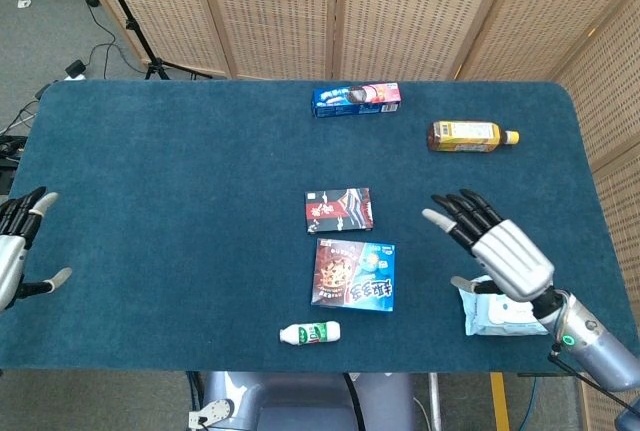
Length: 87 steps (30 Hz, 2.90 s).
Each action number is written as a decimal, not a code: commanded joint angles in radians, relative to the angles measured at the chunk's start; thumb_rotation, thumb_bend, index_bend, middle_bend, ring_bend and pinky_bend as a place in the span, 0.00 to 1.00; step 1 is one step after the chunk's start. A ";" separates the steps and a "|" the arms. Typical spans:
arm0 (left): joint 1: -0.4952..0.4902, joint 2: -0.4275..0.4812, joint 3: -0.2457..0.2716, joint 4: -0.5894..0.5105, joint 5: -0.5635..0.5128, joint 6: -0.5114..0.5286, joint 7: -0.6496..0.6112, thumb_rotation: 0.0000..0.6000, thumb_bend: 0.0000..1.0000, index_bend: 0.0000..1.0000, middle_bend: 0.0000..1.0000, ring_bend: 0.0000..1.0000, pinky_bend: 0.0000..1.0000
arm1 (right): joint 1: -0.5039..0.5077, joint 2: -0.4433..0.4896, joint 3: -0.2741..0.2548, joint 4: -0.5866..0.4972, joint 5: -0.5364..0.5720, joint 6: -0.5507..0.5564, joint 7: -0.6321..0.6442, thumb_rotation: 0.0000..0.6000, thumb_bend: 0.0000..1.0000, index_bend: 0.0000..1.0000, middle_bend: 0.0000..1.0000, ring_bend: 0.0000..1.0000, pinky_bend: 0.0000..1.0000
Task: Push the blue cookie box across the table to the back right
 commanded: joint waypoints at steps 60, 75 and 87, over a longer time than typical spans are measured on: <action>0.098 0.003 -0.098 0.069 0.001 -0.075 -0.115 1.00 0.20 0.00 0.00 0.00 0.00 | 0.560 -0.400 0.034 -0.068 0.409 -0.809 -1.050 1.00 1.00 0.23 0.13 0.00 0.05; 0.099 0.005 -0.107 0.066 0.004 -0.090 -0.113 1.00 0.20 0.00 0.00 0.00 0.00 | 0.563 -0.340 -0.068 -0.099 0.568 -0.747 -1.183 1.00 1.00 0.35 0.26 0.08 0.09; 0.097 0.001 -0.108 0.057 0.011 -0.100 -0.094 1.00 0.20 0.00 0.00 0.00 0.00 | 0.537 -0.300 -0.139 -0.073 0.546 -0.688 -1.144 1.00 1.00 0.35 0.27 0.09 0.09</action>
